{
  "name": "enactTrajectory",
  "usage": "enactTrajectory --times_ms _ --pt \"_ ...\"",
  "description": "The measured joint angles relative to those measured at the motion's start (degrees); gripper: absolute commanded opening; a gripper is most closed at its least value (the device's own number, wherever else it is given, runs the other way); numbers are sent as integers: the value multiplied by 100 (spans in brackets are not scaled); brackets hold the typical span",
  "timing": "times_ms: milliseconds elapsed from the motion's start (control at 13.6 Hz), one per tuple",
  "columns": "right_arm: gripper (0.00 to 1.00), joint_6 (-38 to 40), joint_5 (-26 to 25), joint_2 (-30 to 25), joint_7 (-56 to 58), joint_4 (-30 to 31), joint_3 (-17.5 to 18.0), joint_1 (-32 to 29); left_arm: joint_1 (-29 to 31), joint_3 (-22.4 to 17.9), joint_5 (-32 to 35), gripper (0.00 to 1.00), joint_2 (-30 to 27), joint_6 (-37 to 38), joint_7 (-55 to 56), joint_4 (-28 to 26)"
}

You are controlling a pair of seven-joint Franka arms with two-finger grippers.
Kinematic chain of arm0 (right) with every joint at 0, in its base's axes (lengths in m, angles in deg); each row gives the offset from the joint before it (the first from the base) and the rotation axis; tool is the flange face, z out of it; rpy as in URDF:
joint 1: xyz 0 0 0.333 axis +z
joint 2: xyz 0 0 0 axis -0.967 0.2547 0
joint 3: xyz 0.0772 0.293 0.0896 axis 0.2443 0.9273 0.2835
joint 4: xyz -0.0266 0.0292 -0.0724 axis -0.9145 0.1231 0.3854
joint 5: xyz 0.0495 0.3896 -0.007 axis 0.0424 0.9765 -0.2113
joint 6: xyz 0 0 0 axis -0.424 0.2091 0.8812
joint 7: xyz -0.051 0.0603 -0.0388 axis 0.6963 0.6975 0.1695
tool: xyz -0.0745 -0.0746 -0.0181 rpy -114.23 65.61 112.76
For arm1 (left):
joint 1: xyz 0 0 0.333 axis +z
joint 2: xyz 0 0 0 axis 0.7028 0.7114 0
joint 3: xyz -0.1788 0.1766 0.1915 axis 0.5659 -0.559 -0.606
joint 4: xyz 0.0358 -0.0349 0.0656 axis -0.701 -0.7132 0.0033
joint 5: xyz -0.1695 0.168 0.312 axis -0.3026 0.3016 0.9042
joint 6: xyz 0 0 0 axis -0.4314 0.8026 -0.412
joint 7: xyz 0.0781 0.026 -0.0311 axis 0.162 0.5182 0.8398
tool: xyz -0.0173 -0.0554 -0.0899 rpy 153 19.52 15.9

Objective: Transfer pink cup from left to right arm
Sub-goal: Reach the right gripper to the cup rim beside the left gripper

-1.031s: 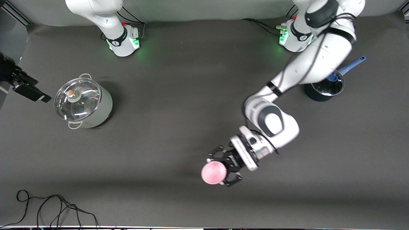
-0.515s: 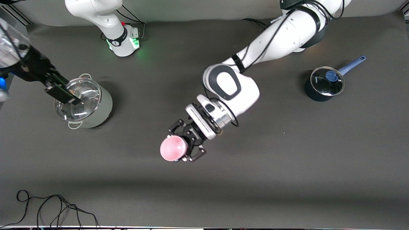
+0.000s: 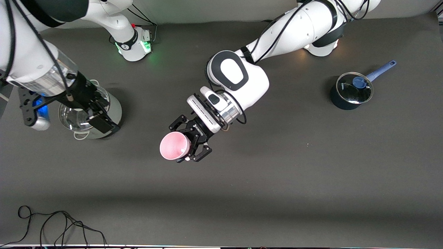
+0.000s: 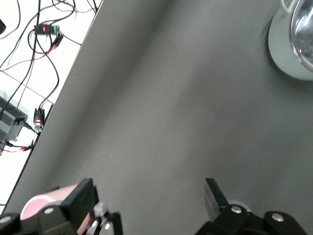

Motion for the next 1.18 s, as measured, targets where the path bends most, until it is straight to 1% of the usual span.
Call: enactTrajectory --times_ms 147,368,515,810,957,1178 --pt "100 171 0 52 -54 -145 199 9 -74 -78 10 0 0 -65 0 4" --pt "100 203 0 95 -220 -206 548 19 -119 -129 18 0 0 -75 0 29" --pt "100 169 0 181 -273 -367 677 21 -135 -130 24 0 0 -77 0 67" --pt "100 -244 0 375 -284 -595 690 17 -171 -151 37 0 -17 -87 0 77" --pt "100 -598 0 490 -291 -600 691 17 -171 -156 41 0 -39 -88 0 80" --pt "100 -770 0 688 -312 -607 692 20 -172 -162 41 0 -66 -92 0 80"
